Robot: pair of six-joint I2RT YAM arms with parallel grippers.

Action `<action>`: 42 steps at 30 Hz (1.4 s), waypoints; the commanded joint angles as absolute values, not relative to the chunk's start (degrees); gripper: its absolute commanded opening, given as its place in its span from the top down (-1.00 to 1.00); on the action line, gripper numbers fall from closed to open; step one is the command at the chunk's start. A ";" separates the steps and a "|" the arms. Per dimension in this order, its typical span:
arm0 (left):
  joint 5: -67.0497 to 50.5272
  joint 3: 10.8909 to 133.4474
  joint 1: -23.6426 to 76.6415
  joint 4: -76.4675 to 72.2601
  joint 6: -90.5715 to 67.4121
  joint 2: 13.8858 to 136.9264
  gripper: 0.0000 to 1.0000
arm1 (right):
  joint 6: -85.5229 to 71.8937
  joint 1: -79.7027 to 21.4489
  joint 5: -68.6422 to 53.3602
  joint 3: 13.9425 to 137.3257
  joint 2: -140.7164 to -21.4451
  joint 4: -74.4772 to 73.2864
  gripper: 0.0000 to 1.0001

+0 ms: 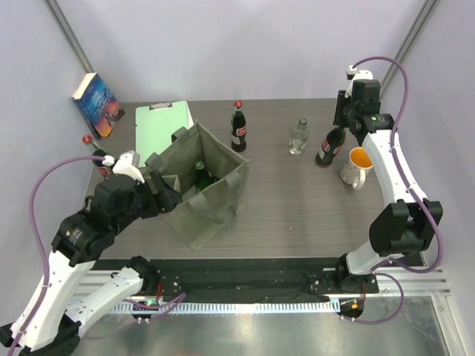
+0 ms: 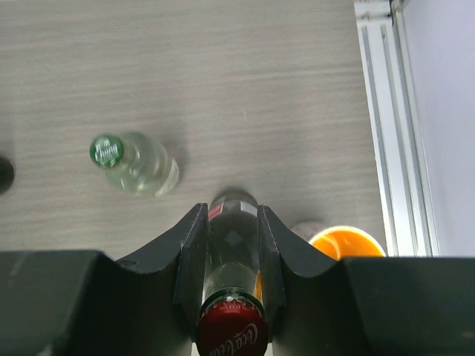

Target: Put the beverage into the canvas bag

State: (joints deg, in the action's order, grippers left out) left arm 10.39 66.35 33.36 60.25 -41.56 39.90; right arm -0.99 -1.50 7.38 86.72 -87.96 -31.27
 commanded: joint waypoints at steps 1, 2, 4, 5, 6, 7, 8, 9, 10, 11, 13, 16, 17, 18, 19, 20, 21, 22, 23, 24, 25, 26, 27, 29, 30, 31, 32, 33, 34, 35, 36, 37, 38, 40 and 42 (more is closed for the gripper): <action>9.93 68.82 33.57 59.76 -41.31 39.73 -0.50 | -2.02 -1.41 6.07 86.58 -90.53 -26.82 0.97; 10.11 68.99 33.57 59.94 -41.40 39.73 -0.50 | -2.28 -1.41 6.50 83.96 -89.92 -25.24 0.97; 10.37 68.99 33.57 60.03 -41.48 39.29 -0.50 | -2.02 -1.41 7.82 82.97 -88.95 -23.82 0.97; 10.37 68.91 33.57 59.94 -41.57 39.29 -0.50 | -1.85 -1.41 8.17 82.79 -88.86 -23.73 0.97; 10.37 68.91 33.57 59.94 -41.57 39.20 -0.50 | -1.58 -1.41 7.83 82.79 -88.60 -23.64 0.97; 10.37 68.82 33.57 59.94 -41.49 39.20 -0.50 | -1.15 -1.41 7.21 82.88 -88.51 -23.38 0.97; 10.37 68.73 33.57 59.94 -41.40 39.37 -0.50 | -0.97 -1.41 6.51 83.14 -88.42 -23.20 0.97; 10.37 68.73 33.57 59.94 -41.40 39.46 -0.50 | -0.97 -1.41 5.89 83.49 -88.50 -22.68 0.98; 10.28 68.73 33.57 59.85 -41.31 39.64 -0.50 | -1.23 -1.41 5.89 83.84 -88.94 -22.68 0.97; 10.20 68.73 33.57 59.85 -41.31 39.81 -0.50 | -1.23 -1.41 5.71 84.72 -89.38 -22.94 0.95; 10.02 68.91 33.57 59.77 -41.31 39.90 -0.50 | -1.32 -1.49 5.28 85.08 -90.17 -23.20 0.84; 10.28 68.91 33.57 59.85 -41.22 39.55 -0.50 | -1.32 -1.41 5.19 84.99 -90.53 -23.29 0.76; 10.37 68.73 33.57 60.03 -41.22 39.55 -0.50 | -1.06 -1.49 5.53 85.25 -90.70 -23.38 0.71; 10.46 68.64 33.49 60.03 -41.22 39.38 -0.50 | -0.97 -1.41 5.71 85.43 -90.79 -23.29 0.70; 10.46 68.56 33.57 60.20 -41.22 39.29 -0.50 | -0.97 -1.49 6.06 85.78 -90.97 -23.29 0.68; 10.46 68.47 33.57 60.21 -41.22 39.20 -0.50 | -0.71 -1.32 6.33 86.65 -91.40 -23.47 0.66; 10.46 68.47 33.57 60.21 -41.22 39.29 -0.50 | -0.53 -1.49 6.33 87.10 -91.58 -23.55 0.64; 10.46 68.55 33.57 60.21 -41.22 39.20 -0.50 | -0.53 -1.41 6.24 87.45 -91.84 -23.64 0.61; 10.46 68.55 33.57 60.29 -41.13 39.37 -0.50 | -0.44 -1.41 6.50 88.32 -92.37 -23.90 0.58; 10.46 68.64 33.57 60.29 -41.13 39.37 -0.50 | -0.35 -1.41 6.33 88.59 -92.63 -24.17 0.51; 10.46 68.73 33.57 60.21 -41.13 39.29 -0.50 | -0.26 -1.41 6.24 89.03 -92.90 -24.26 0.47; 10.55 68.73 33.57 60.29 -41.13 39.29 -0.50 | -0.35 -1.41 6.24 89.47 -93.16 -24.43 0.45; 10.55 68.73 33.57 60.21 -41.13 39.29 -0.50 | -0.35 -1.41 6.24 89.56 -93.25 -24.52 0.41; 10.63 68.73 33.57 60.20 -41.05 39.20 -0.50 | -0.35 -1.41 6.33 89.74 -93.43 -24.61 0.39; 10.63 68.73 33.57 60.29 -40.96 39.29 -0.51 | -0.26 -1.32 6.33 89.74 -93.60 -24.61 0.36; 10.72 68.73 33.57 60.38 -40.96 39.29 -0.50 | -0.35 -1.41 6.24 89.82 -93.69 -24.70 0.33; 10.72 68.64 33.57 60.38 -40.96 39.29 -0.51 | -0.35 -1.41 5.98 89.82 -93.69 -24.70 0.30; 10.72 68.56 33.57 60.47 -40.96 39.20 -0.51 | -0.26 -1.41 5.89 89.65 -93.78 -24.70 0.28; 10.72 68.55 33.57 60.38 -40.96 39.20 -0.51 | -0.26 -1.32 5.80 89.65 -93.78 -24.70 0.23; 10.72 68.64 33.57 60.38 -40.87 39.29 -0.50 | -0.35 -1.41 5.80 89.74 -93.87 -24.70 0.21; 10.72 68.73 33.57 60.29 -40.87 39.29 -0.51 | -0.35 -1.32 5.80 89.74 -93.87 -24.70 0.20; 10.72 68.73 33.57 60.38 -40.87 39.37 -0.51 | -0.35 -1.32 5.54 89.91 -93.95 -24.70 0.16; 10.72 68.82 33.57 60.38 -40.78 39.29 -0.51 | -0.35 -1.41 5.54 90.00 -93.96 -24.78 0.13; 10.90 68.91 33.57 60.38 -40.78 39.37 -0.51 | -0.26 -1.41 5.28 90.35 -93.96 -24.78 0.07; 10.90 68.82 33.57 60.38 -40.78 39.29 -0.51 | -0.26 -1.41 5.36 90.44 -93.96 -24.78 0.06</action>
State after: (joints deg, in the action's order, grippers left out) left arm 10.46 67.18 33.36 60.34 -41.54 39.59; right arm -0.36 -1.39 6.11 88.58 -94.43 -24.73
